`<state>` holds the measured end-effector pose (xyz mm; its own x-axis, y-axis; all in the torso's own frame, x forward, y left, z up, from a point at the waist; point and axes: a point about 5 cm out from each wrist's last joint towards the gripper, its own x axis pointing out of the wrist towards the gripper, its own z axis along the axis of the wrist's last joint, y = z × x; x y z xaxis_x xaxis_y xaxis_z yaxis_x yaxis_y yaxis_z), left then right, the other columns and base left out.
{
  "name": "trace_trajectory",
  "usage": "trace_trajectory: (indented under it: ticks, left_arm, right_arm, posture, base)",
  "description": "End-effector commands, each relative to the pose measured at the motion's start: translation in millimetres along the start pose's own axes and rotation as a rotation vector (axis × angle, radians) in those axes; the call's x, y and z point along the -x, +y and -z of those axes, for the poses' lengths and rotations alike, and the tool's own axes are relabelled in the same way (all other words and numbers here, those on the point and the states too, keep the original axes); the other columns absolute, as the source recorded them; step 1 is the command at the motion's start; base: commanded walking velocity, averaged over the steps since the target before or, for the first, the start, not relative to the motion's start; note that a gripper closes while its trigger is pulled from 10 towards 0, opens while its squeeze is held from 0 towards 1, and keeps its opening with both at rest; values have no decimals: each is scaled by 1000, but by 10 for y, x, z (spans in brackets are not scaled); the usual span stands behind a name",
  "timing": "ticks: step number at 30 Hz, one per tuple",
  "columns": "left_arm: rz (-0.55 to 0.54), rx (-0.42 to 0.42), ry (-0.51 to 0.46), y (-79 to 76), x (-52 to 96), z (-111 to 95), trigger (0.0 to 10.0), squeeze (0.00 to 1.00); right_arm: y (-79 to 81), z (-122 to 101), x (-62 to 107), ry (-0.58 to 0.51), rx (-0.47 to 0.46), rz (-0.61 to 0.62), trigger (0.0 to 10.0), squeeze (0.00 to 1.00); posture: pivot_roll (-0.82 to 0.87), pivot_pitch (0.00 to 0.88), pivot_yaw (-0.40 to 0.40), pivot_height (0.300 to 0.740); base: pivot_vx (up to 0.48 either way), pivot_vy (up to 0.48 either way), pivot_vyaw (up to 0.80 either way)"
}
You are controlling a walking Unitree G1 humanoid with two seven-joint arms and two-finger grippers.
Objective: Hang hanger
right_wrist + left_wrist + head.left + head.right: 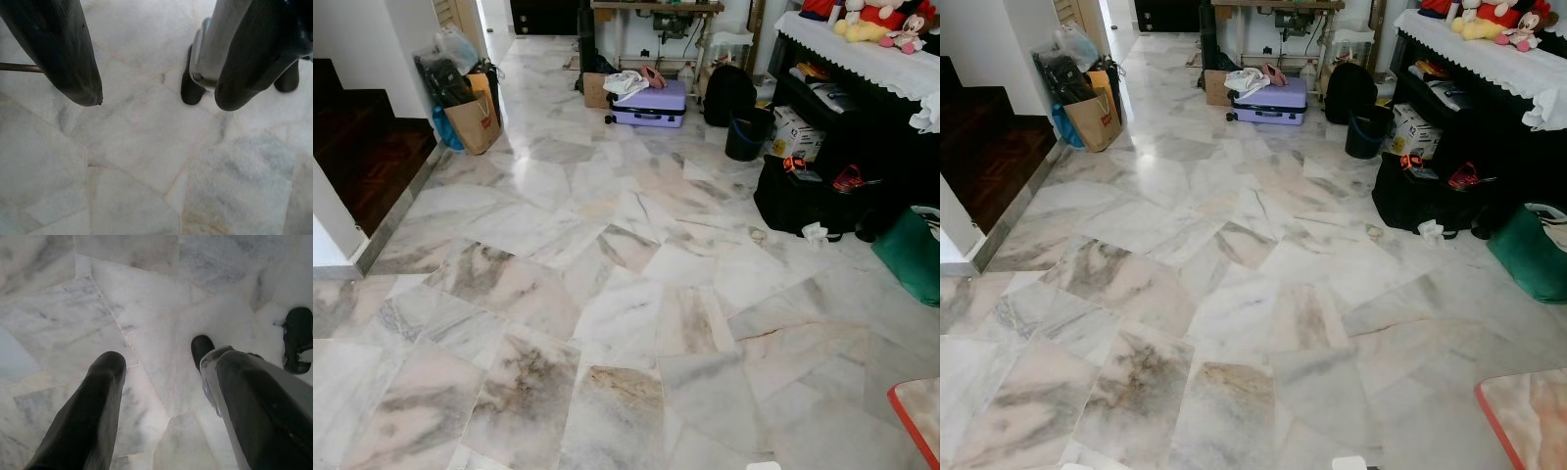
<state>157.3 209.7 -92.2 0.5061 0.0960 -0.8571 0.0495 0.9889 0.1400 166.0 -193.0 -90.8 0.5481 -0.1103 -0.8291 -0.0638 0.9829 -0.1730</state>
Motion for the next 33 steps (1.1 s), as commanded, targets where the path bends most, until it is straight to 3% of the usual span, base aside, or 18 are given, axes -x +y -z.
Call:
trace_trajectory:
  ticks: [1, 5, 6, 8, 13, 20, 24, 33]
  left_arm:
    - [-141, 478, -202, 564, 45, -336, 10000, 0]
    - [-118, 463, -161, 478, 26, -303, 10000, 0]
    - [-107, 414, -143, 425, 18, -283, 10000, 0]
    - [-97, 392, -129, 379, 11, -266, 10000, 0]
    - [-86, 423, -114, 337, 16, -173, 10000, 0]
    - [-72, 388, -60, 351, 40, -3, 10000, 0]
    - [-74, 404, -37, 394, 63, 98, 10000, 0]
    - [-75, 408, -35, 430, 80, 147, 10000, 0]
  right_arm:
    - [113, -643, -72, -119, -430, -171, 10000, 0]
    - [128, -497, -64, -75, -372, -181, 10000, 0]
    - [119, -431, -60, -55, -380, -177, 10000, 0]
    - [108, -357, -55, -33, -372, -167, 10000, 0]
    - [64, -198, -40, 13, -337, -135, 10000, 0]
    - [15, -260, -51, 0, -327, -100, 10000, 0]
    - [50, -233, -47, 15, -243, -123, 10000, 0]
    - [61, -199, -43, 33, -235, -130, 10000, 0]
  posture:
    - [177, 0, -17, 740]
    - [157, 0, -22, 740]
    - [154, 0, -27, 740]
    - [156, 0, -32, 740]
    - [157, 0, -47, 740]
    - [112, 0, -42, 740]
    - [109, 0, -49, 740]
    - [127, 0, -53, 740]
  base:
    - [0, 0, -800]
    - [0, 0, -788]
    - [0, 0, -788]
    - [0, 0, -788]
    - [0, 0, -788]
    - [0, 0, -788]
    - [0, 0, -786]
    - [0, 0, -787]
